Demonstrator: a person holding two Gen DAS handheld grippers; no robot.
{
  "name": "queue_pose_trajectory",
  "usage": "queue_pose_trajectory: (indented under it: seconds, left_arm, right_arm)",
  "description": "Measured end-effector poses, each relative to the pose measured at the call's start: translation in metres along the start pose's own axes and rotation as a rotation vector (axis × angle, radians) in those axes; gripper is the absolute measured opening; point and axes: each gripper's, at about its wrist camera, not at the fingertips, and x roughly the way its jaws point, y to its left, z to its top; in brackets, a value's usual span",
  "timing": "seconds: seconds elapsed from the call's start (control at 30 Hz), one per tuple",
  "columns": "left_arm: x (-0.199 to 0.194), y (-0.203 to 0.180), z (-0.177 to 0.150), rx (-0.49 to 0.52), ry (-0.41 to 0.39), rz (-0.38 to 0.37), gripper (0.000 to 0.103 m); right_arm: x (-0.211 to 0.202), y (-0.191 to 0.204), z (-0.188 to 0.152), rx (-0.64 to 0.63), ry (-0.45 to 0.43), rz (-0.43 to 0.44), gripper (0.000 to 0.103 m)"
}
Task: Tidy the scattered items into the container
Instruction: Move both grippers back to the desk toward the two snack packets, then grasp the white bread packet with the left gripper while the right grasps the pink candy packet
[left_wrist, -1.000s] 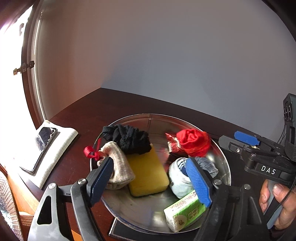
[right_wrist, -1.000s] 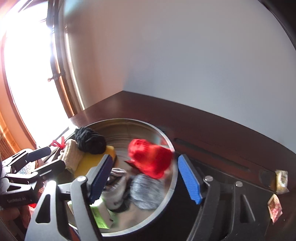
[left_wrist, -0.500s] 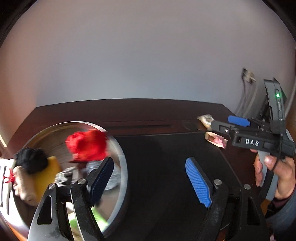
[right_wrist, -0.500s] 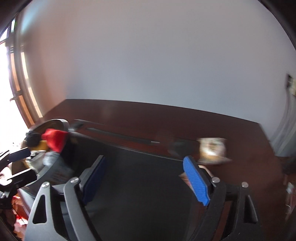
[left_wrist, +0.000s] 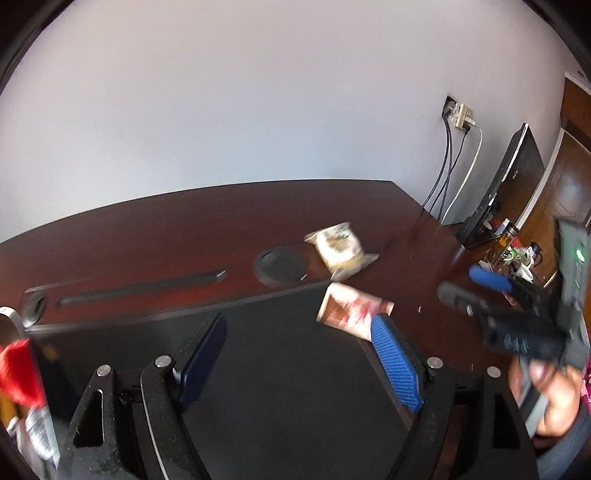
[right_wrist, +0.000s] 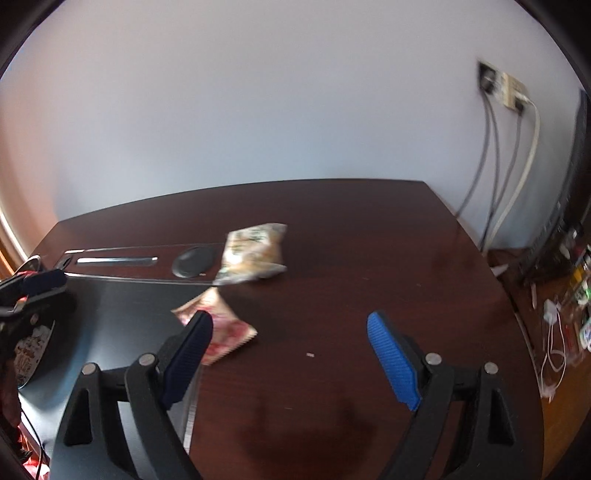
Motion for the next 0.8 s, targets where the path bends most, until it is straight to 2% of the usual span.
queue_pose_trajectory:
  seconds: [0.13, 0.23, 0.43, 0.57, 0.8]
  left_arm:
    - [0.044, -0.029, 0.021, 0.022, 0.034, -0.016, 0.082]
    - [0.078, -0.047, 0.032, 0.045, 0.07, 0.002, 0.082]
    - [0.129, -0.052, 0.042, 0.041, 0.139, 0.051, 0.082]
    - [0.141, -0.045, 0.045, 0.013, 0.144, 0.056, 0.082]
    - [0.14, -0.042, 0.042, 0.013, 0.133, 0.049, 0.08]
  right_arm:
    - [-0.001, -0.021, -0.008, 0.049, 0.004, -0.001, 0.088]
    - [-0.003, -0.026, -0.014, 0.064, 0.006, 0.001, 0.088]
    - [0.003, -0.029, -0.019, 0.07, 0.024, 0.017, 0.088]
    - [0.012, -0.024, -0.017, 0.043, 0.04, 0.041, 0.088]
    - [0.024, -0.018, -0.015, 0.025, 0.061, 0.085, 0.088]
